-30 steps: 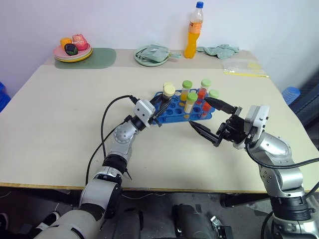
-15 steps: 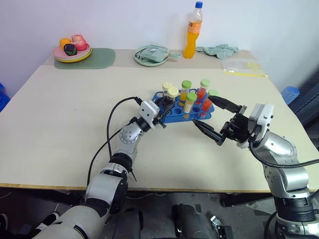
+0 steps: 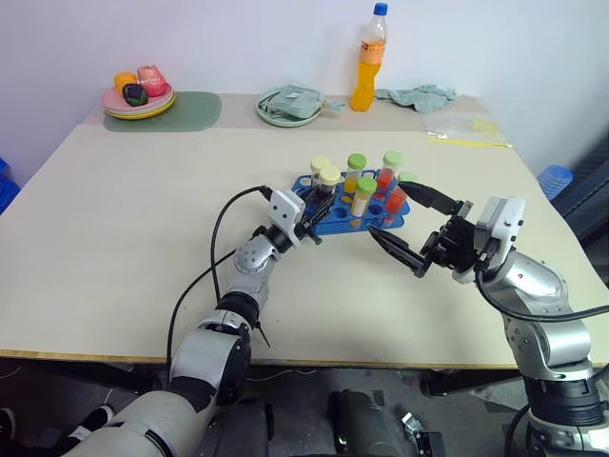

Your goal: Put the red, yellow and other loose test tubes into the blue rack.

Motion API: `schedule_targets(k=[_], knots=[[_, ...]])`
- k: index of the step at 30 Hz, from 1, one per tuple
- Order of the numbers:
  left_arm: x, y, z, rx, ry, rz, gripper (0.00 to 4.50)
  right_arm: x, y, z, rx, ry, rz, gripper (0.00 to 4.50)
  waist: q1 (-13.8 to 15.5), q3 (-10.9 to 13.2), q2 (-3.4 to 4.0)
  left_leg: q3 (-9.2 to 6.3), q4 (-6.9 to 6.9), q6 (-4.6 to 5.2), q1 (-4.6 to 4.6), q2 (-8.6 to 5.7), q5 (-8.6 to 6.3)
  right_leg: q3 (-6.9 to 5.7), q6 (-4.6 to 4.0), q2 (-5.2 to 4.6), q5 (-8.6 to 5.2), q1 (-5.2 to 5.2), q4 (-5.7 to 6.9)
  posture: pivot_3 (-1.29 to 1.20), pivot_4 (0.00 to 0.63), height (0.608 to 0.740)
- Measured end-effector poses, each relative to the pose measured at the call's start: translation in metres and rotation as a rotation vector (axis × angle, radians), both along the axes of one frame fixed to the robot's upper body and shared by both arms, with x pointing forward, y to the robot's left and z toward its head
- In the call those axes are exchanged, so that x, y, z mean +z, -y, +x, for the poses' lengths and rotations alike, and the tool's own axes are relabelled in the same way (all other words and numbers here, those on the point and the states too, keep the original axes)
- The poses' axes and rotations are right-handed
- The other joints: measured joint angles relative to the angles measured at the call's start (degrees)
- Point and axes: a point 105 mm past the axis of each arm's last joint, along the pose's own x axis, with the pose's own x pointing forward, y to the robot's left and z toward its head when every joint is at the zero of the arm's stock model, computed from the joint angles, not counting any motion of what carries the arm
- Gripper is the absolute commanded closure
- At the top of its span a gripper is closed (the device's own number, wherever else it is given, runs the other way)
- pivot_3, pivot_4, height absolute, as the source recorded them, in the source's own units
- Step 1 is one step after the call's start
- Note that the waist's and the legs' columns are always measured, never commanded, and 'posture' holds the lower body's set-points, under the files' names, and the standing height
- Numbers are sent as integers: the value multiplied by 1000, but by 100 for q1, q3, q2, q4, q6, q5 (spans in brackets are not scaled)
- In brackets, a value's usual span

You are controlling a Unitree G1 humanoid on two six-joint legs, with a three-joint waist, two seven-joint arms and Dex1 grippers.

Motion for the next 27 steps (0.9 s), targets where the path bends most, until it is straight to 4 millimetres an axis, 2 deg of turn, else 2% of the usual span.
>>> schedule_targets(k=[2, 3, 6, 7, 12, 16, 27], knots=[[-3, -3, 4, -16, -82, -87, 2215, 0, 0, 0, -1, 0, 1, 0, -4, 0, 0, 0, 0, 0, -1, 0, 0, 0, 0, 0, 0, 0, 0, 0, 150, 740], [-4, -4, 4, -21, -99, -107, 1861, 0, 0, 0, -1, 0, 1, 0, -5, 0, 0, 0, 0, 0, 0, 0, 0, 0, 0, 1, 0, 0, 0, 0, 150, 740], [-1, -5, 3, -51, -90, -114, 325, 0, 0, 0, 0, -1, 0, 0, -11, 0, 0, -1, -1, 0, 1, 0, 0, 0, 0, 2, 0, -1, 0, 0, 150, 740], [1, -6, 2, -58, -79, -112, 39, 0, -1, 0, 0, -1, 0, 0, -11, 0, 0, -1, -1, 0, 1, 0, 0, 0, 0, 2, 0, 0, 0, 0, 150, 740], [7, -16, -3, -68, -10, -85, 39, 0, -2, 1, 5, 0, 0, 0, -11, 0, 0, -1, -1, 0, 1, 1, 0, 1, 0, 1, 0, 0, 0, 0, 150, 740], [11, -34, -11, -51, 39, -70, 39, -1, -4, 1, 11, 2, 7, 0, -12, 0, 0, -2, -1, 0, 1, 3, 0, 0, 0, 1, 0, -1, 2, 0, 150, 740], [21, -109, -50, -13, 18, 127, 39, -23, -5, 12, -46, -32, 74, 0, -15, -2, 3, 0, -6, 0, 6, 8, 0, 2, -2, -1, -1, 0, 5, 0, 150, 740]])
